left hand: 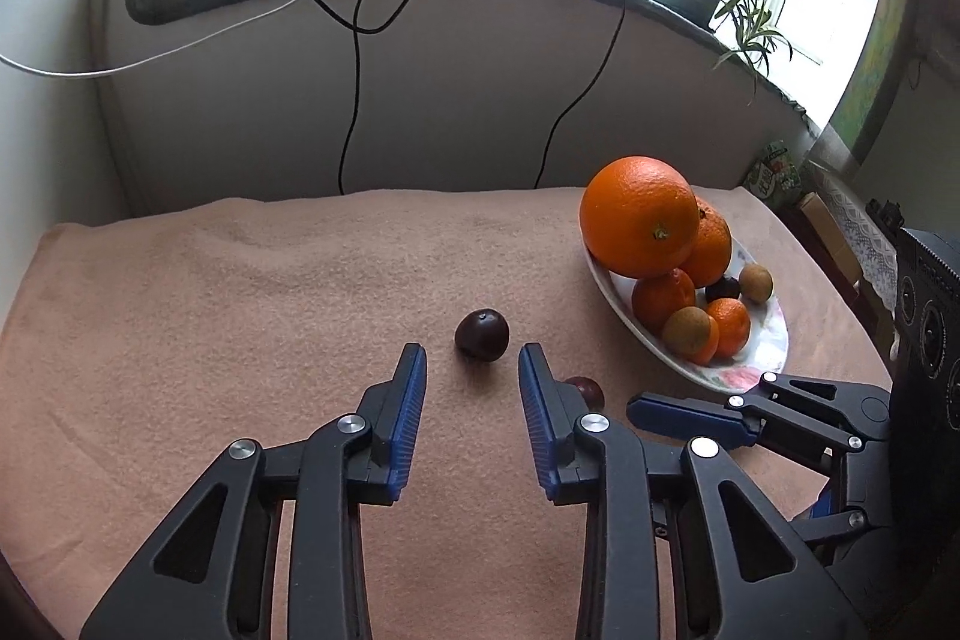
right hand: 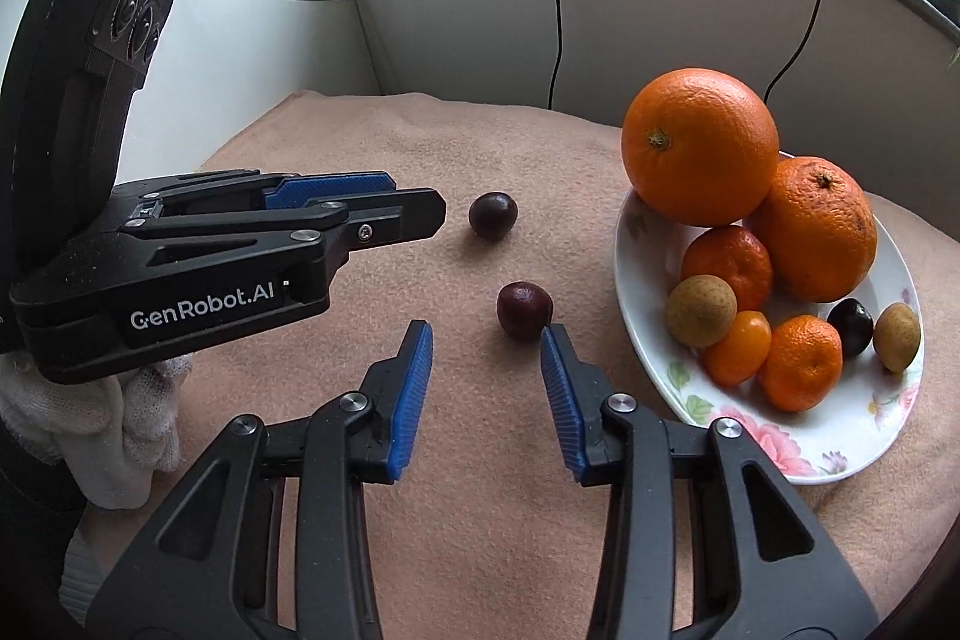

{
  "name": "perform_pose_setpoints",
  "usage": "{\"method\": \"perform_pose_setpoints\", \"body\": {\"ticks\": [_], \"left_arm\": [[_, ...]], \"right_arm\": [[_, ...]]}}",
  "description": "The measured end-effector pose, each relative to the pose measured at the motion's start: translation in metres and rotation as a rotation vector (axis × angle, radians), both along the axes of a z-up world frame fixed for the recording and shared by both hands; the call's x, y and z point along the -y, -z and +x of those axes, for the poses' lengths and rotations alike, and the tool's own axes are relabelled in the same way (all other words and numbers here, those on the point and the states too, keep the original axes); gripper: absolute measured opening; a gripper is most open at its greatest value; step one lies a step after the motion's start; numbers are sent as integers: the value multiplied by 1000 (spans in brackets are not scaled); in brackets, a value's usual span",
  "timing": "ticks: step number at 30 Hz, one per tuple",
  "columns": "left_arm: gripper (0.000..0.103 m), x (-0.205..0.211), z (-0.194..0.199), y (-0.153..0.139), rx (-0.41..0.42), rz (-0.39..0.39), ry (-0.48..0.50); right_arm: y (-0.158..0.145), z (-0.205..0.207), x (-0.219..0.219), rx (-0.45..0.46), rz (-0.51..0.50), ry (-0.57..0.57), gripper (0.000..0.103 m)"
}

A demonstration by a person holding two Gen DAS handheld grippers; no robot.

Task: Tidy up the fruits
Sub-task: 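Move the left gripper back toward the dark plums on the towel, then close the left gripper on one dark plum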

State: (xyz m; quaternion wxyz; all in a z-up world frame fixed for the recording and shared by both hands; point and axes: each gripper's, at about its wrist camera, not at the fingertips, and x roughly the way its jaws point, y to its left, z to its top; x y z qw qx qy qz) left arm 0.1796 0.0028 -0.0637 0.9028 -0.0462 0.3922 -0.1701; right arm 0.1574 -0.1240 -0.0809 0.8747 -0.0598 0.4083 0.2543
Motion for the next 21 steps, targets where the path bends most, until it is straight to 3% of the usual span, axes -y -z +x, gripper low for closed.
{"method": "perform_pose_setpoints", "body": {"ticks": [18, 21], "left_arm": [[30, 14, 30, 18, -49, 4, 56], [25, 14, 32, 21, -58, 6, 56]], "right_arm": [[7, 27, -8, -3, -25, 45, 34], [8, 29, -7, -6, -27, 52, 31]]}}
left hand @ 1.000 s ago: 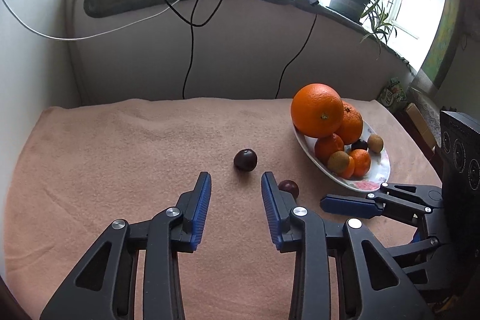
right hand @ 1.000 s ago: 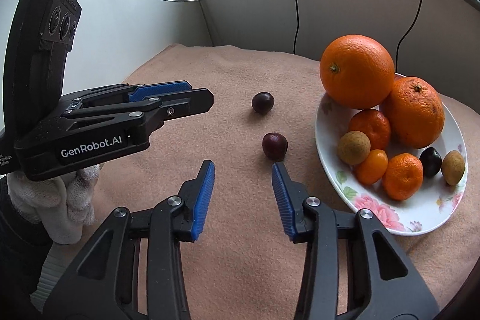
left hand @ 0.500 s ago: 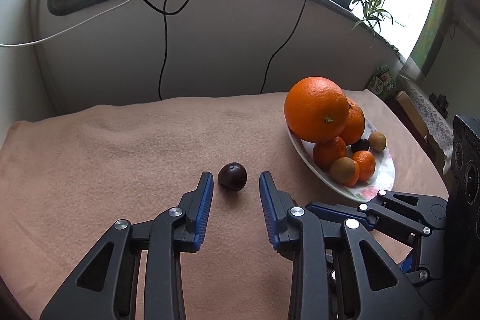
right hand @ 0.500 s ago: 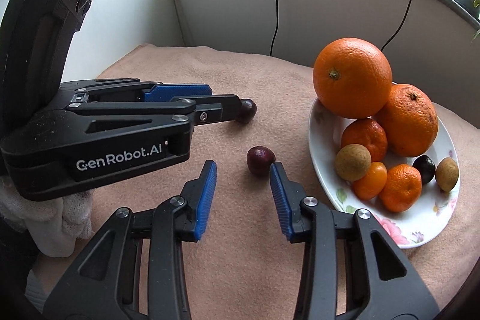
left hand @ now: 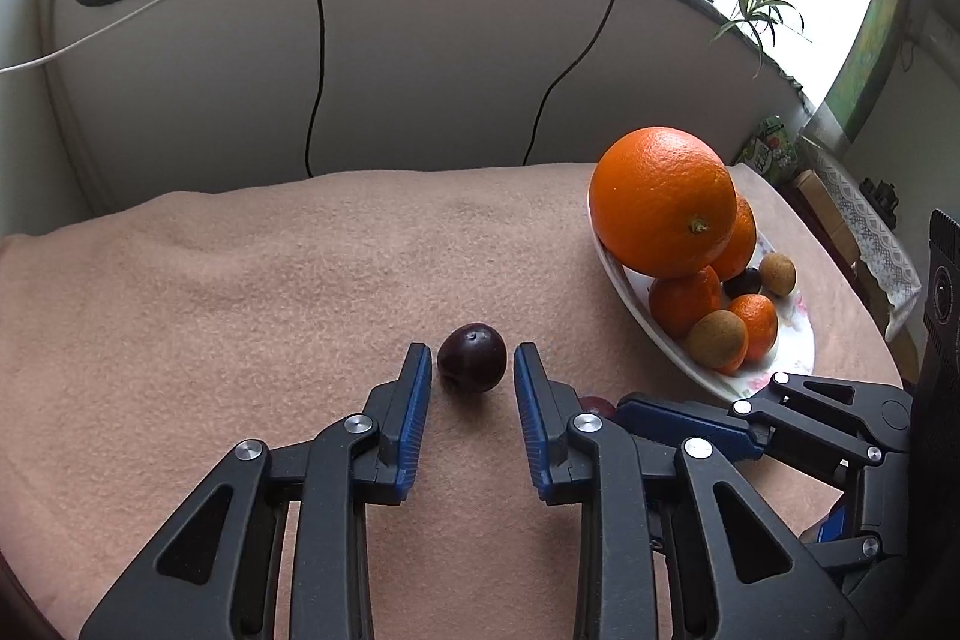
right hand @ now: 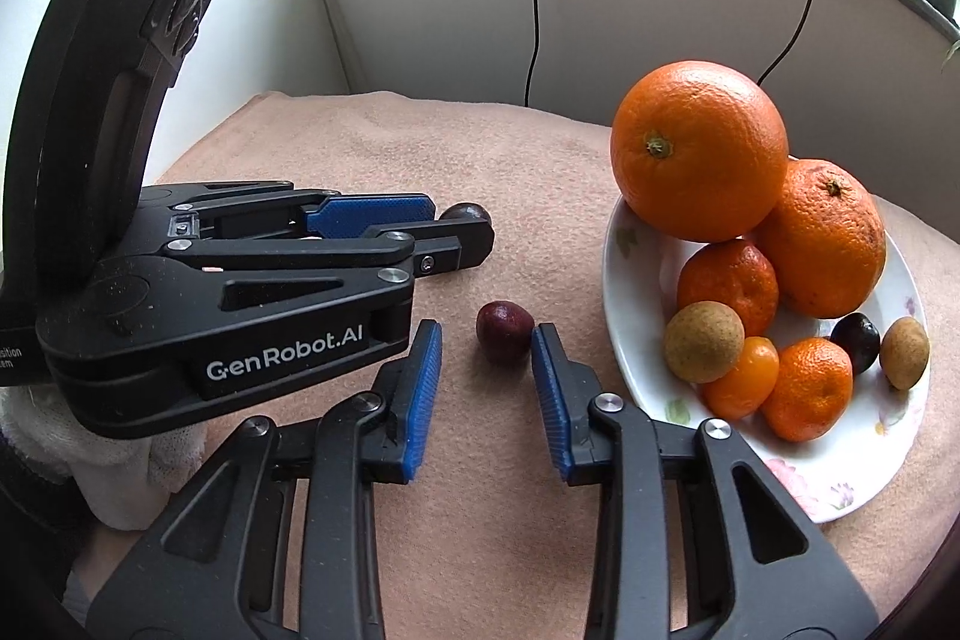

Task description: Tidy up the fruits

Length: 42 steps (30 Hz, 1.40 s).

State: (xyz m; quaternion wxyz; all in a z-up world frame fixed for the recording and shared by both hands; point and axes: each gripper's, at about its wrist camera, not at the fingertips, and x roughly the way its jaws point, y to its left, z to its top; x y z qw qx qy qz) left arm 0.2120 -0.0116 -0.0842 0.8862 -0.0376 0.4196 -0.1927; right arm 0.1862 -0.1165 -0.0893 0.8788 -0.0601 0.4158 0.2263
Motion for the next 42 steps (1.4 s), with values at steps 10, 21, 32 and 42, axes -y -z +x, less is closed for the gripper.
{"method": "perform_pose_setpoints", "body": {"ticks": [10, 21, 32, 42], "left_arm": [[21, 1, 2, 3, -5, 7, -1], [20, -9, -11, -8, 26, -7, -31], [20, -13, -37, -36, 95, -11, -58], [20, 6, -52, -55, 136, -6, -54]], "right_arm": [[-1, 3, 2, 6, -13, 9, 20], [-8, -7, 7, 24, 21, -16, 20], [-25, -28, 21, 45, 64, -45, 18], [-42, -44, 42, 74, 96, -59, 18]]}}
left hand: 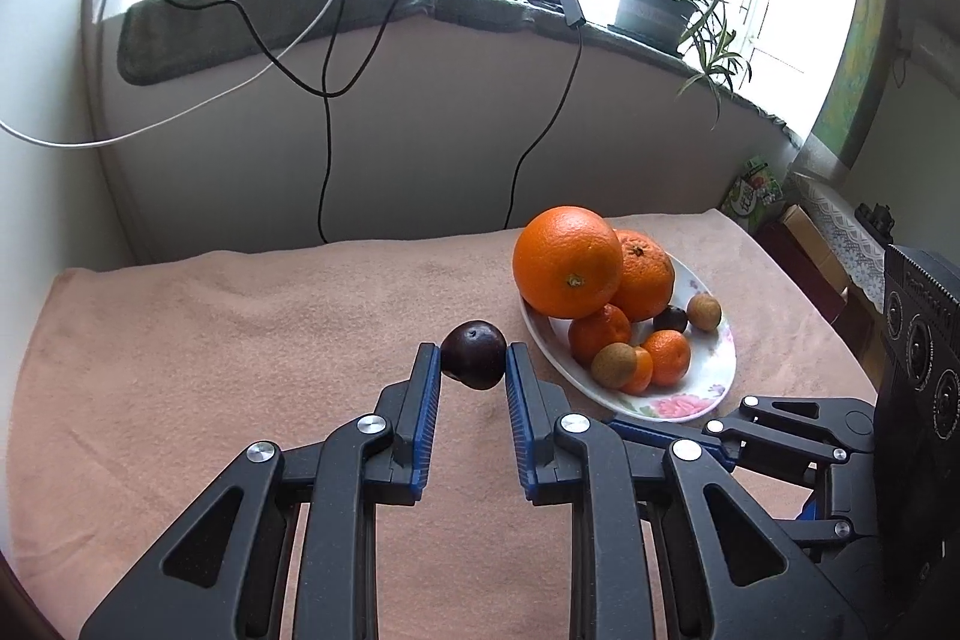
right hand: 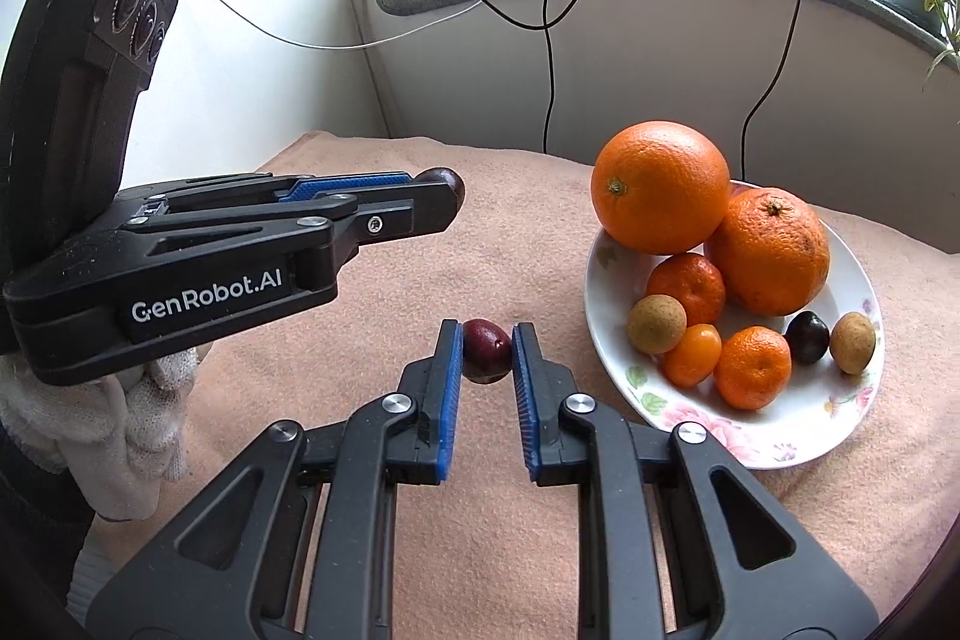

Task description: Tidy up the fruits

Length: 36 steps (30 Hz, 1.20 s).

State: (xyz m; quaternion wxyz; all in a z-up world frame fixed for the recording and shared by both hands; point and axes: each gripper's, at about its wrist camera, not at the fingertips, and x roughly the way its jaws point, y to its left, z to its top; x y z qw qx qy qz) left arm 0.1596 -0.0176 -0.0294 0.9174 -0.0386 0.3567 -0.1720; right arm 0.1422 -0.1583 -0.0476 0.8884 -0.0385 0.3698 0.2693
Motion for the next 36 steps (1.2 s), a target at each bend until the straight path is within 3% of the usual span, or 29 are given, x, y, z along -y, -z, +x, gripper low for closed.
{"method": "perform_pose_setpoints", "body": {"ticks": [3, 5, 15, 20, 24, 26, 30, 36], "left_arm": [[20, 8, -3, -4, 8, 0, 8], [20, 15, -5, -6, 11, 3, 16], [20, 47, -5, -3, 7, 1, 47], [20, 64, -4, -2, 0, 14, 74], [20, 74, -3, -3, 6, 22, 89], [20, 72, -2, -4, 5, 17, 81], [20, 66, -4, -5, 8, 23, 65], [20, 56, -9, -9, 17, 25, 49]], "right_arm": [[-7, -3, 10, 12, 10, 7, 17], [-11, -4, 17, 20, 14, 13, 10], [-11, -4, 57, 25, 31, 45, 10], [-6, -2, 77, -12, 57, 69, 10], [2, -5, 71, -91, 77, -16, 10], [10, -8, 59, -116, 51, -62, 13], [25, -3, 38, -138, 3, -90, 32], [33, 10, 24, -154, -30, -96, 32]]}}
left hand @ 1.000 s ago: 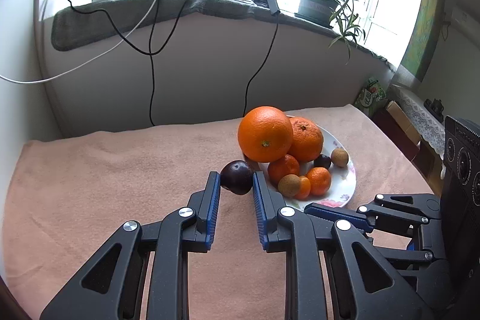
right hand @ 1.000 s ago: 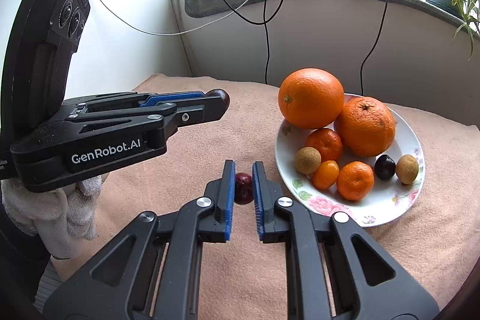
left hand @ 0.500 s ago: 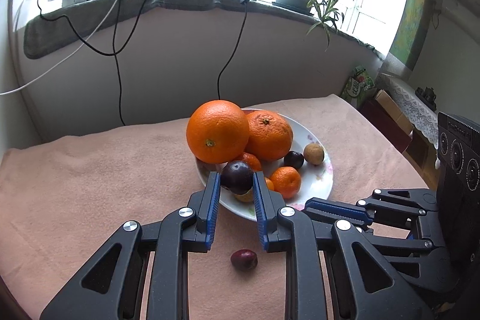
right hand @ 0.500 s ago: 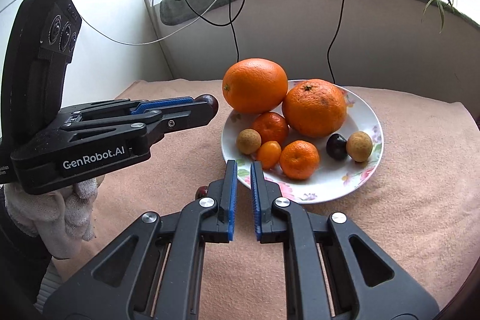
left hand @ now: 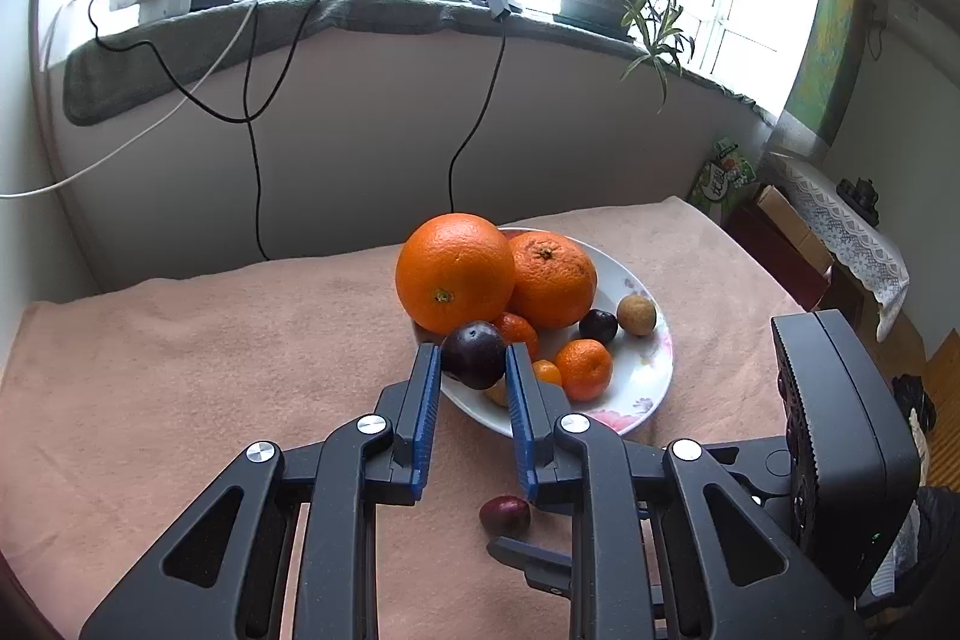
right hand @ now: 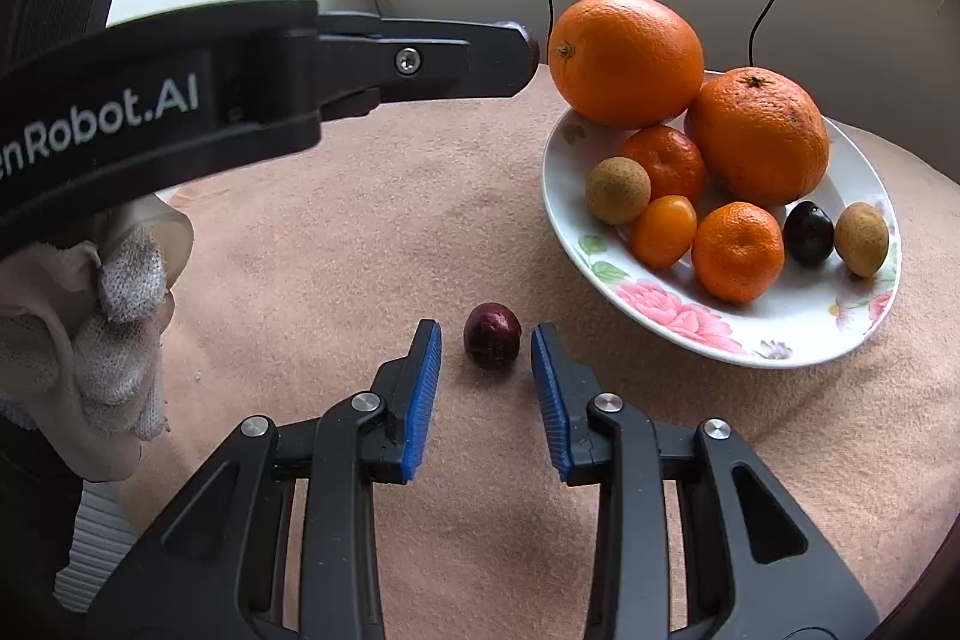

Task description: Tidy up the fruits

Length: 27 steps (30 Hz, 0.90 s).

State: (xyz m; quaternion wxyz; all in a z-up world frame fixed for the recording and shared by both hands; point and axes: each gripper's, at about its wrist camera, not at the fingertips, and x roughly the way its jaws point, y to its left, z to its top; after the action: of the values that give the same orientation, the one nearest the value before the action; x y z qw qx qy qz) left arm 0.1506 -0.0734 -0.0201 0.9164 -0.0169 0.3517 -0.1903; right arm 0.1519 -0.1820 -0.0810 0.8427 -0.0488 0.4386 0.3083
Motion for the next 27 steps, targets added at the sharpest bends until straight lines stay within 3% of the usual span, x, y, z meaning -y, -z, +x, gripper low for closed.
{"method": "perform_pose_setpoints", "body": {"ticks": [2, 4, 14, 20, 27], "left_arm": [[20, -1, 0, 0, 1, 1, -2], [20, -1, 0, -1, 2, -2, -4], [20, 10, 4, -1, 3, -6, 8], [20, 23, 10, 3, -6, -5, 28], [20, 40, 18, 11, -27, -5, 58]], "right_arm": [[2, 1, -6, 5, -19, -4, 33], [2, 3, -6, 7, -21, 5, 22], [-27, -1, 30, 66, 64, 63, 22], [-47, 5, 55, 126, 52, 117, 22], [-52, 27, 87, 141, 44, 195, 22]]}}
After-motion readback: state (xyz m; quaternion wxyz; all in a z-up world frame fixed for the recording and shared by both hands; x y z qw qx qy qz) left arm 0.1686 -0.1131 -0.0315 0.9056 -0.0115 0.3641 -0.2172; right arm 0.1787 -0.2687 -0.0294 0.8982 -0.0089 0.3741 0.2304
